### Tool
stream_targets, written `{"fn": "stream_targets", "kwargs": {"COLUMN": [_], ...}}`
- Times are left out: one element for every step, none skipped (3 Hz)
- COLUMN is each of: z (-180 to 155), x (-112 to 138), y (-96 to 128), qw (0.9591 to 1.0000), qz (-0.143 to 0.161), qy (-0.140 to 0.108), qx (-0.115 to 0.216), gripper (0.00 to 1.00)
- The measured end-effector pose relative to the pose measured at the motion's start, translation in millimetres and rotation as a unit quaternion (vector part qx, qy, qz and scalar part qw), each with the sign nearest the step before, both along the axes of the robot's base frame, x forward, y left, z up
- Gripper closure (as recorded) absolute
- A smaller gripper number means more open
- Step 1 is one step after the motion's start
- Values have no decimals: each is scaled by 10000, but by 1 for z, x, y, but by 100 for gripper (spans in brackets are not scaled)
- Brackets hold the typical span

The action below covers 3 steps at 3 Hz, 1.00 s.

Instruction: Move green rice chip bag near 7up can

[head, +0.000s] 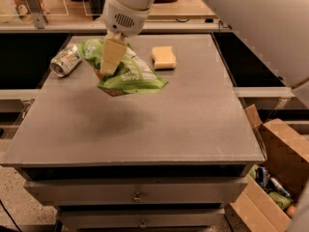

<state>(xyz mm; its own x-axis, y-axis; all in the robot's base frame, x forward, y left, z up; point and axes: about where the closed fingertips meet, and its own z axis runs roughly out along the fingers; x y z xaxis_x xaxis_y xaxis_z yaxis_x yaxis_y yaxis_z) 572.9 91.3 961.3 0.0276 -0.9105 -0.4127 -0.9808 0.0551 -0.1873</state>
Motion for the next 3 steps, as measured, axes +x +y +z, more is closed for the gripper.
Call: {"fn": "stream_targets", "kwargs": {"z": [7,10,9], "x": [22,41,57], "y": [18,37,56], "qw": [9996,9990,9980], "qz": [-184,-338,-491], "qy": [-12,-1,-11], "qx": [193,305,402], "gripper": [100,100,100]}}
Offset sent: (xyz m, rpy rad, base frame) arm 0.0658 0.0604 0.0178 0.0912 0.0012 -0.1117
